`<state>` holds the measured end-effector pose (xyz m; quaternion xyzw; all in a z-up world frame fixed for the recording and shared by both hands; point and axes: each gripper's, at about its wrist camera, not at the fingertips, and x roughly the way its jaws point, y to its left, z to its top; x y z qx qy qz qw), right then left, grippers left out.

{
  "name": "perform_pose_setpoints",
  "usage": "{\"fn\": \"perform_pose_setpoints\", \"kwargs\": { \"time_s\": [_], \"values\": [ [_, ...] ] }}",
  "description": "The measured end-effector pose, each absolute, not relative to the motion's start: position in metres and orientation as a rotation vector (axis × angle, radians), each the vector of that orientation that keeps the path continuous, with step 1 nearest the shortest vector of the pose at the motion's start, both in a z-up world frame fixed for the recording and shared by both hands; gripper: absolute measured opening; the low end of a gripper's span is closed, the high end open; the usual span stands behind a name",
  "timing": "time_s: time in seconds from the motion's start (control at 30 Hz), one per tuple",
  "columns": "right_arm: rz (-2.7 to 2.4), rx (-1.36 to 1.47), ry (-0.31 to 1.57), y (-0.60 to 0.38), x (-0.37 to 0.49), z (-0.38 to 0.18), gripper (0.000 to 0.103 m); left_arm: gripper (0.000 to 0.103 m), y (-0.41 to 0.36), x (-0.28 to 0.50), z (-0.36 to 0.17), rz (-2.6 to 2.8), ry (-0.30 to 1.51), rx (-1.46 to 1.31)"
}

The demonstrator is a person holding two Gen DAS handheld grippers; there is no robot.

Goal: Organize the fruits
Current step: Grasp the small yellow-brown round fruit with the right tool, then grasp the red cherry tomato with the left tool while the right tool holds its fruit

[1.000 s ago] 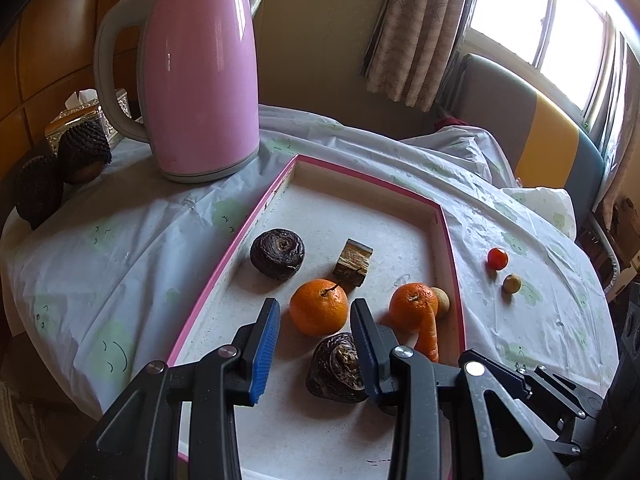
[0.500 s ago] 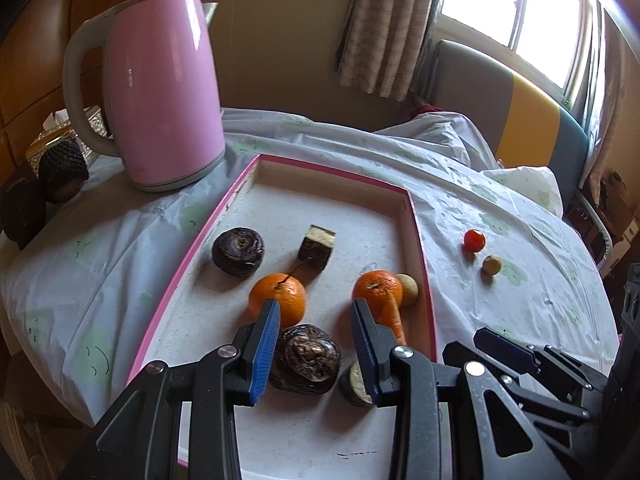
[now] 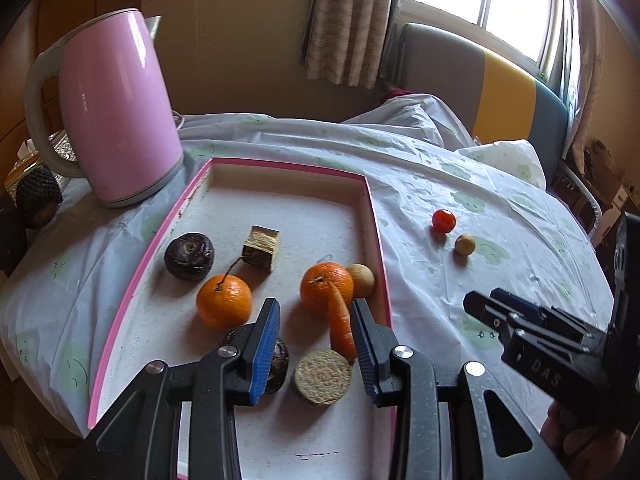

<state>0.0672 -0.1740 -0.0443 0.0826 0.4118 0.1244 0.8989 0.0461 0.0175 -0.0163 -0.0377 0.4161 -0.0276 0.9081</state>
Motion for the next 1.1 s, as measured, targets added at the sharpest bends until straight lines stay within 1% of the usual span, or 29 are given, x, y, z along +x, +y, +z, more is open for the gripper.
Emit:
{"fn": "perform_pose_setpoints", "kwargs": {
  "time_s": [0.43,0.9,0.93,0.97,1.1],
  "values": [
    [0.163,0.131,0.87,-0.207,0.111,-0.054,0.042,0.037,-0.006,0.056,-0.024,-0.135,0.894,-0.059],
    [0.15,0.074,0.896,-0.198,0.152,-0.07,0.042,0.037,-0.02,0.063,-0.027,-0.168,0.916,-0.052],
    [0.155,0.07,0.893,-0.197,0.152,-0.069,0.038,0.037,-0.021,0.064,-0.026,-0.17,0.916,-0.05],
    [0.161,0.067,0.892,-0.197,0.153,-0.069,0.028,0.037,-0.023,0.065,-0.026,-0.174,0.916,-0.05],
    [0.149,0.045,0.875,-0.199,0.147,-0.065,0.028,0.037,-0.03,0.068,-0.022,-0.196,0.914,-0.054]
  ]
}}
